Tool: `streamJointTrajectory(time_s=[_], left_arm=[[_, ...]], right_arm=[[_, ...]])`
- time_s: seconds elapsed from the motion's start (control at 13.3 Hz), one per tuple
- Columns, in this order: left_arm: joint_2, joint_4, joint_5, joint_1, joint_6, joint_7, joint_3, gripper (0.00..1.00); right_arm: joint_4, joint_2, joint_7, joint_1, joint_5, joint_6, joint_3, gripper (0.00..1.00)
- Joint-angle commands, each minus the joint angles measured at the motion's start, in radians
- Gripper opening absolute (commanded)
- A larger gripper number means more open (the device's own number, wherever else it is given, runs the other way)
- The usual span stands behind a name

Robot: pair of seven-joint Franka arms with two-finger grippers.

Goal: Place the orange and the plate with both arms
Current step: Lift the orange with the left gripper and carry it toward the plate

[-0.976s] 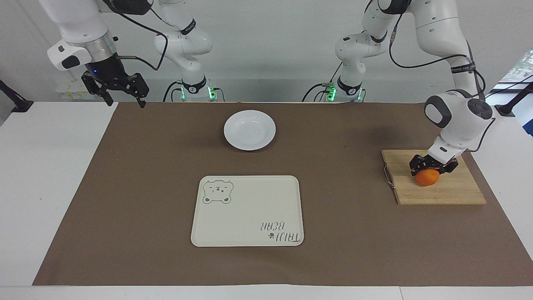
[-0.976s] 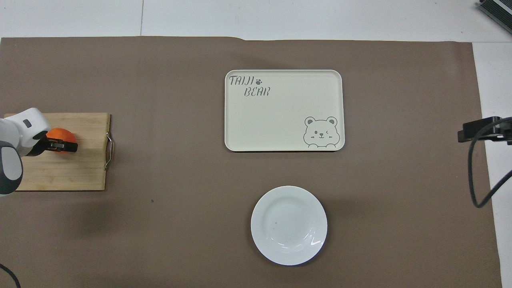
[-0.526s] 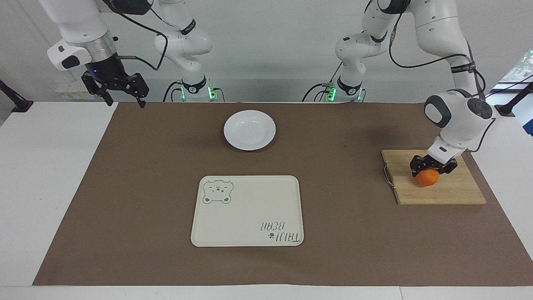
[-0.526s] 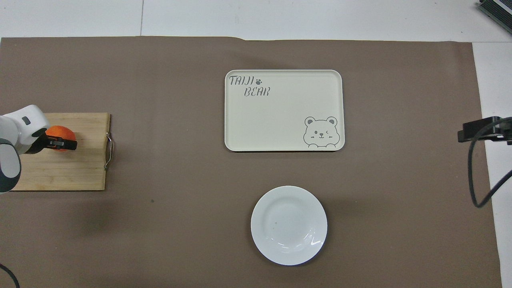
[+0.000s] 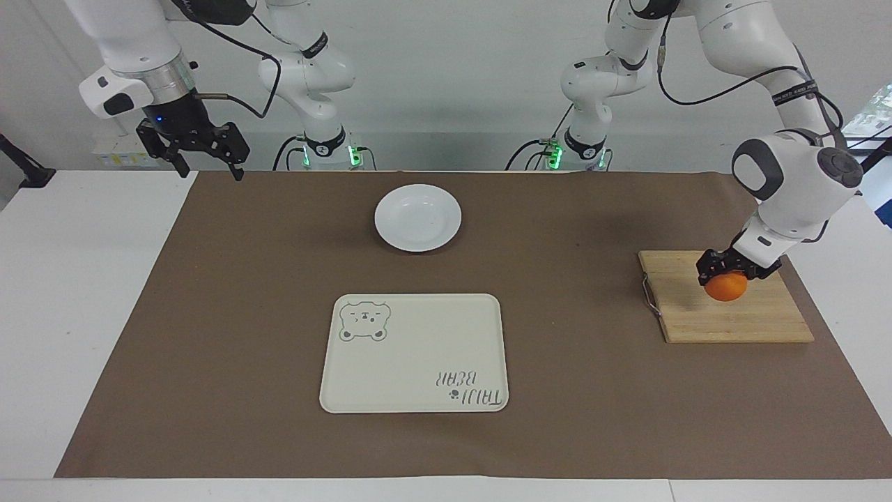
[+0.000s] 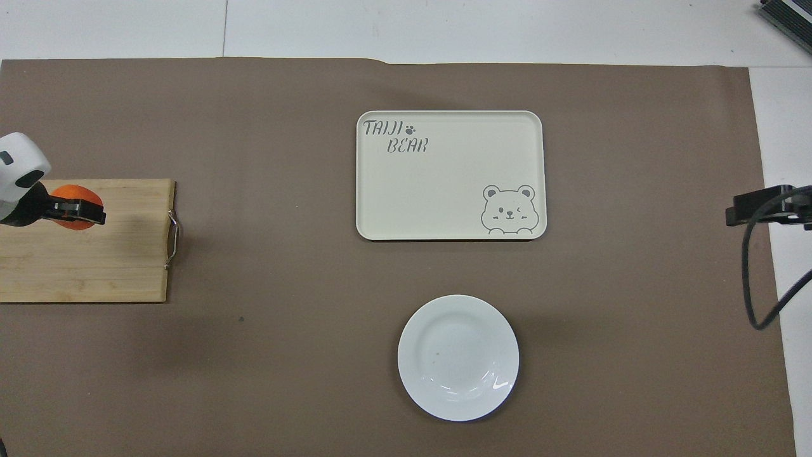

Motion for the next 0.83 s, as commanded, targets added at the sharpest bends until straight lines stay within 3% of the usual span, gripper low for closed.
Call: streamJointTrajectory(time_s=[0.0,0.23,0.45,0.75], left_arm=[[-0.028,0.094,0.022,-0.01,-0.135,-0.046,0.003,0.0],[-0.091,0.139,0.022,-0.027,-0.248,-0.047,-0.006,0.0],[-0.102,0.198,0.022,-0.073,-0.336,-0.11,-0.009,0.0],[-0.104,0.2,0.022,-0.194,-0.341,-0.274,-0.012,0.0]], right_arm=[[-0.026,-0.021,0.008,-0.01,0.023,0.011,0.004,1.0],[-0.026,-0.021,0.008,-0.01,0.023,0.011,0.004,1.0],[-0.026,-0.023,0.008,-0.01,0.023,0.011,0.004,1.0],[-0.029,-0.023,0.008,-0.012,0.023,0.011,0.004,1.0]])
